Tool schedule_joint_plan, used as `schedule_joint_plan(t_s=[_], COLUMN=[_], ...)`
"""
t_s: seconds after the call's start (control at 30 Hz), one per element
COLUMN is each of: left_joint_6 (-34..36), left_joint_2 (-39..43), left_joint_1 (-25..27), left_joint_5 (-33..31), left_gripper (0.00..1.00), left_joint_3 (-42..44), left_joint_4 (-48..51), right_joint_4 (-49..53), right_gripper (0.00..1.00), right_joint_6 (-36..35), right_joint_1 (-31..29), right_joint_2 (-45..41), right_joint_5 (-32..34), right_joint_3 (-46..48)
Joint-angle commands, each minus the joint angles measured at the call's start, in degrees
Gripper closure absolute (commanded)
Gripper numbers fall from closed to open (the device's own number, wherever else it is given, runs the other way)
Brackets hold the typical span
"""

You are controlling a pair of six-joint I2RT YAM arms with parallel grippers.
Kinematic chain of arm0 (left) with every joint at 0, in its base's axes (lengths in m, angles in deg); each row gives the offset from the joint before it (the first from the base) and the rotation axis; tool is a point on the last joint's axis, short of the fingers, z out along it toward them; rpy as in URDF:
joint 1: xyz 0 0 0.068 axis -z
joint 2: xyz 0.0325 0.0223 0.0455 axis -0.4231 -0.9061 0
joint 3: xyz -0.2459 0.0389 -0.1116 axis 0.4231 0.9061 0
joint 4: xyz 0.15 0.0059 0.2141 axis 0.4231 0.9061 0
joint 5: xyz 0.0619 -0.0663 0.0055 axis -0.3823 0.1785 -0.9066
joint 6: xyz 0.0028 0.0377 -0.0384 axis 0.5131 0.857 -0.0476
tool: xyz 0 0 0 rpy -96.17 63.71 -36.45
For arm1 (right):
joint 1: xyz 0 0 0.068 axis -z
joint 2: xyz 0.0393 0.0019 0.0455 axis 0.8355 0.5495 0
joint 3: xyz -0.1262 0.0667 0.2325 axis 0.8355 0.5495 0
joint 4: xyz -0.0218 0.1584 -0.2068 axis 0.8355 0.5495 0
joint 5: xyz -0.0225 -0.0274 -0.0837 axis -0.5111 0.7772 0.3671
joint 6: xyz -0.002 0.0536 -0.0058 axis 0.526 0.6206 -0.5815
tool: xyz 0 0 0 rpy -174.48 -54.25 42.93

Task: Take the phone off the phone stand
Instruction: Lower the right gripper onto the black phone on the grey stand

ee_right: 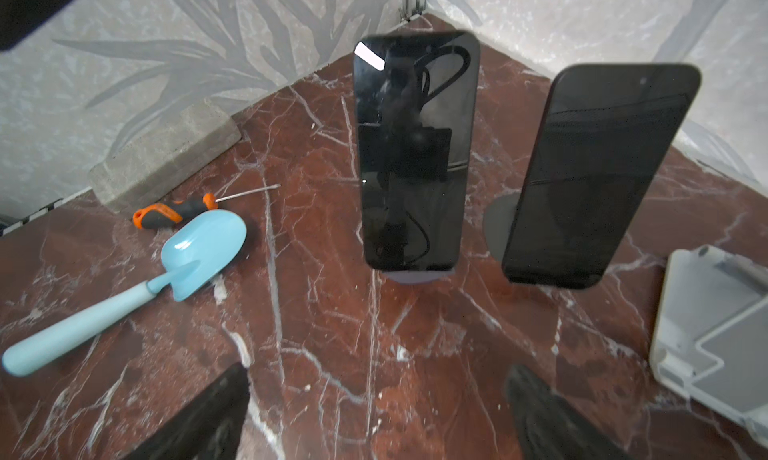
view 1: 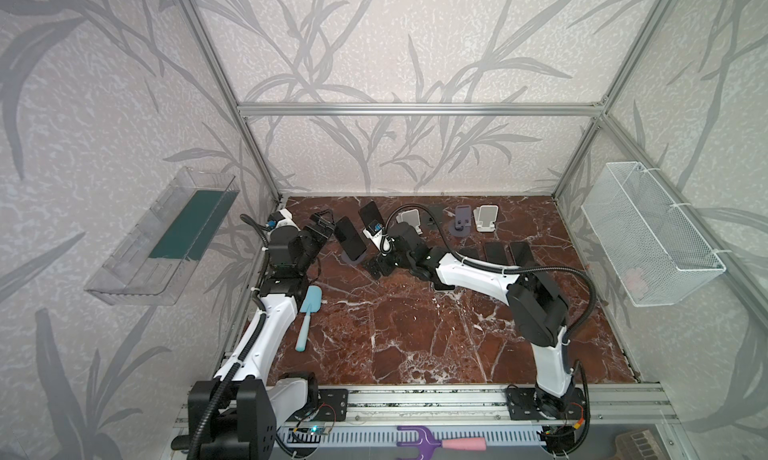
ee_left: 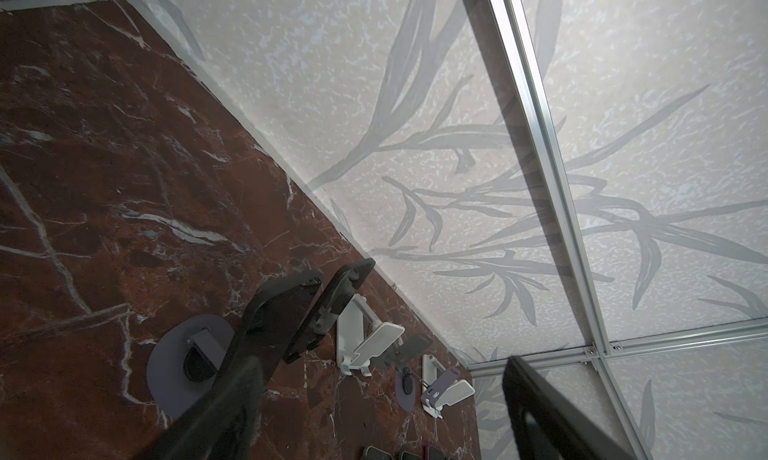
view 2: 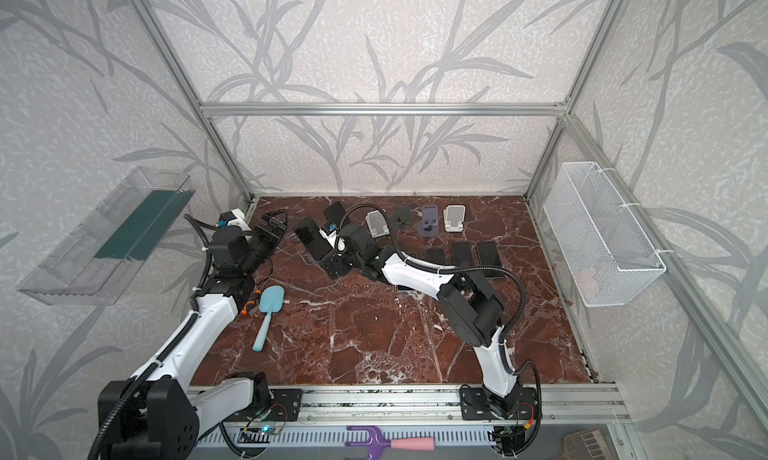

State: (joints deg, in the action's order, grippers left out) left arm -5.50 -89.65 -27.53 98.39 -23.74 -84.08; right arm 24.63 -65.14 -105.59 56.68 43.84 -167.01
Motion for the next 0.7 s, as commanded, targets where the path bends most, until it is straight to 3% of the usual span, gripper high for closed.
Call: schedule_joint_plan(t_s=[0.0,0.13,0.47,0.67], left_joint_6=[-1.29,-1.62,-3.03,-3.68], left_joint_2=[-0.70,-0.75,-2.48,-3.29], left_joint_1=[-0.90,-1.09,-2.00,-2.42], left_joint_5=[1.73,2.27,6.30,7.77], left_gripper=[0.09,0.10,0.16,0.17], left_joint_3=[-2.10,-2.20,-2.07,-2.16], left_joint_4=[-1.71,-1.80,-6.34,-7.81], right_joint_4=[-1.24,0.51,8.11,8.98], right_gripper=[0.05,0.03,0.01,0.01], right_joint_6=[-0.86,-2.79,-3.56,-5.50], right_joint_1=[0.41,0.72,2.78,2.74], right_joint_2=[3.75,8.22,20.00,22.27], right_joint_5=[-1.06,-1.25,-9.18,-9.38], right_joint_3=[-4.78,-11.07,-29.84,-33.51])
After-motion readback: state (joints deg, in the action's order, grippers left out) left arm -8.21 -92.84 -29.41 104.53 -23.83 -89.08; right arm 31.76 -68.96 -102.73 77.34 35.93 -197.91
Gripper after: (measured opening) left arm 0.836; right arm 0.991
